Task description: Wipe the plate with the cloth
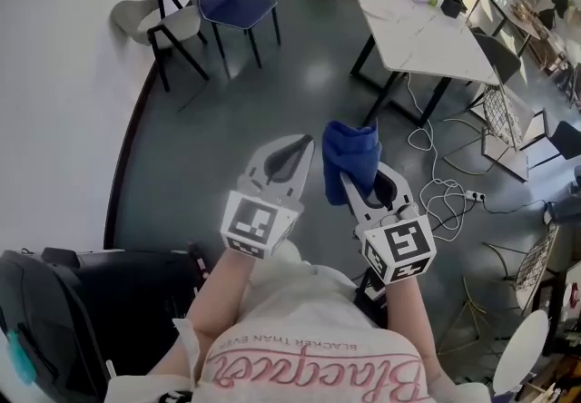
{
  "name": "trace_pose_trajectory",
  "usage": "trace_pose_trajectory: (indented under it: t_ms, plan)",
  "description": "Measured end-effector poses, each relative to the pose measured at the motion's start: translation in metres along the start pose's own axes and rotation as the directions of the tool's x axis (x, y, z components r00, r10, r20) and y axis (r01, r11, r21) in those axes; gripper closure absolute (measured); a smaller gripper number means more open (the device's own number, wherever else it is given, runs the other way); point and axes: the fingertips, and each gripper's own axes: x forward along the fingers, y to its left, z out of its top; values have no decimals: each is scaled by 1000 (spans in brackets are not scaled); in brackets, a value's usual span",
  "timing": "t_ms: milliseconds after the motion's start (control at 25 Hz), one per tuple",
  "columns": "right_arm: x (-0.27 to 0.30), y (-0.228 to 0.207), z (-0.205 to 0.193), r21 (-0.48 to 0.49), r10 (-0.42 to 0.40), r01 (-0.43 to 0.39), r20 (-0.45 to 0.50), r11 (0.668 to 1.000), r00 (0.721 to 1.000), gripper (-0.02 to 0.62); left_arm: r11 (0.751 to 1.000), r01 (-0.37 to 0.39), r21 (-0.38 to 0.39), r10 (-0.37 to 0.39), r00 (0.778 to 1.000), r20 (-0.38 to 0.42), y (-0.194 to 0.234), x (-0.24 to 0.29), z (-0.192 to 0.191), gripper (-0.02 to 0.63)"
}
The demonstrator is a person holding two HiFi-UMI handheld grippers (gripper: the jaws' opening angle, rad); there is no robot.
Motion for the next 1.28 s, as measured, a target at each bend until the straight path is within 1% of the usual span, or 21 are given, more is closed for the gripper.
trace_pose_trajectory:
  t_ms: [120,280,440,560,880,1080,1280]
  plan:
    - [-24,-23,-7,35,-71,71,2,997,997,472,998,68,-3,-68,998,2,-27,16,3,604]
    - [-46,-48,-14,82,-155,154,9,985,988,474,989,145,8,-145,989,-8,-56,32,0,604]
    - [-53,-66,-20,99,-198,196,13,976,980,472,983,185,9,-185,983,-2,-65,52,-1,604]
    - [-47,-80,-26,104,-219,218,2,970,976,473,979,206,-9,-206,979,-3,-64,70,-9,604]
    - [-1,-129,-22,94,-258,260,-25,961,966,472,972,229,-44,-229,973,21,-28,133,-13,604]
    - [45,-172,-18,89,-273,276,-40,957,961,472,969,242,-57,-241,970,23,6,190,-18,604]
    - [97,-210,1,82,-288,290,-34,953,957,472,962,267,-56,-266,964,22,47,242,-14,604]
